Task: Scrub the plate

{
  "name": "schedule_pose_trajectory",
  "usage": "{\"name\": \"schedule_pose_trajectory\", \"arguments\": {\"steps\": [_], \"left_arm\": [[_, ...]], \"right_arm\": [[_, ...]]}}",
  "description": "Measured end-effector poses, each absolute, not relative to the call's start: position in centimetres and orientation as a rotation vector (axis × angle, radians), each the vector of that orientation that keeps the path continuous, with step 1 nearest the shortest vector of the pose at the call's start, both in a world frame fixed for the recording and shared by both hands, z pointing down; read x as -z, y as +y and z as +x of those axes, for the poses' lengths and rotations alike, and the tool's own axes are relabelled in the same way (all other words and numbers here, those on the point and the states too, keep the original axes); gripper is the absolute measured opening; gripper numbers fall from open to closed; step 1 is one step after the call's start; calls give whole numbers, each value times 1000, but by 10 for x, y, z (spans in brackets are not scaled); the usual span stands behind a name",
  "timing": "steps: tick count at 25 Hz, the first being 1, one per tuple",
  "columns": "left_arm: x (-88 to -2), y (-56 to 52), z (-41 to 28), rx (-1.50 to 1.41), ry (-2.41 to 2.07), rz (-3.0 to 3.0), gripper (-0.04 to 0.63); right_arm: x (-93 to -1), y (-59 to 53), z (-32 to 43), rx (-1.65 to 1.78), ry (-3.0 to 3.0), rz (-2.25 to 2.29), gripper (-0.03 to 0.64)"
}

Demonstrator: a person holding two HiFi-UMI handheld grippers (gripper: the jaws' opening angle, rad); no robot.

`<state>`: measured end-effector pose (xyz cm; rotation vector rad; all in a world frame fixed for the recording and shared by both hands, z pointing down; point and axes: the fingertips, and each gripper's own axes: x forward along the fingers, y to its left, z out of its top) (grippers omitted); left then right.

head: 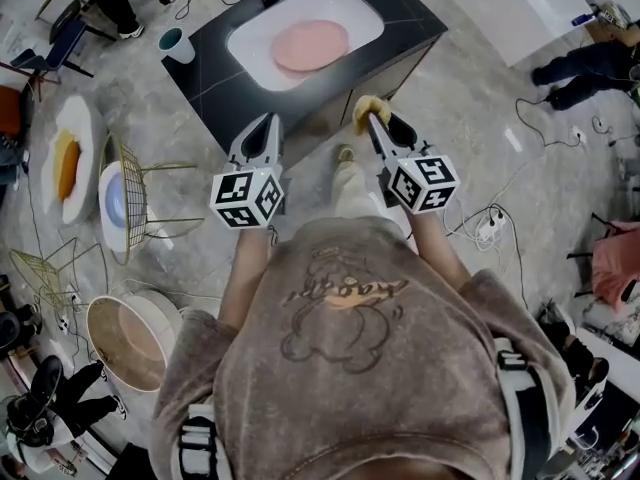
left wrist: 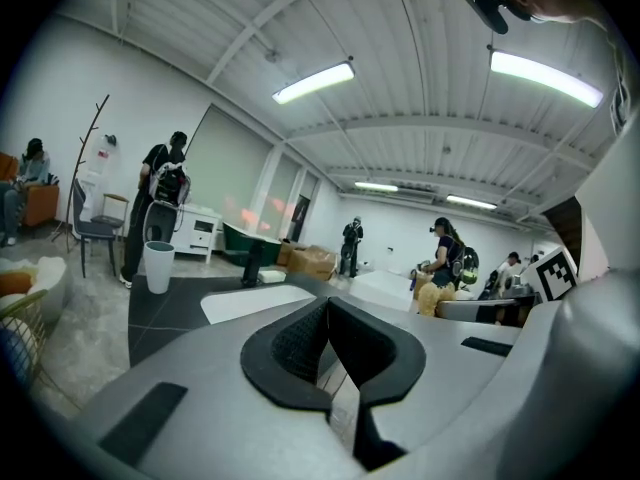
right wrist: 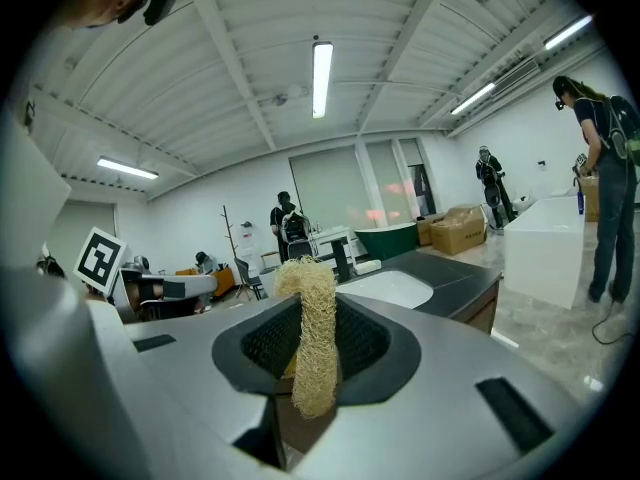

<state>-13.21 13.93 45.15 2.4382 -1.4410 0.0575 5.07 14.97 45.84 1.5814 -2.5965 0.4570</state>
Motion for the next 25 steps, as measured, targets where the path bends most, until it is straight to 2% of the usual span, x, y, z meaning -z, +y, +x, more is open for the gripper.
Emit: {"name": "schedule_pose_trajectory", "arguments": {"steps": [13, 25], "left_arm": [[-433, -17, -89, -80, -1520, 2394, 18], [-439, -115, -78, -117, -1660, 2271, 18]], "right_arm": [[-450, -9, 88, -506, -2645, 1451, 86], [-444, -129, 108, -516, -2707, 1301, 86]]}}
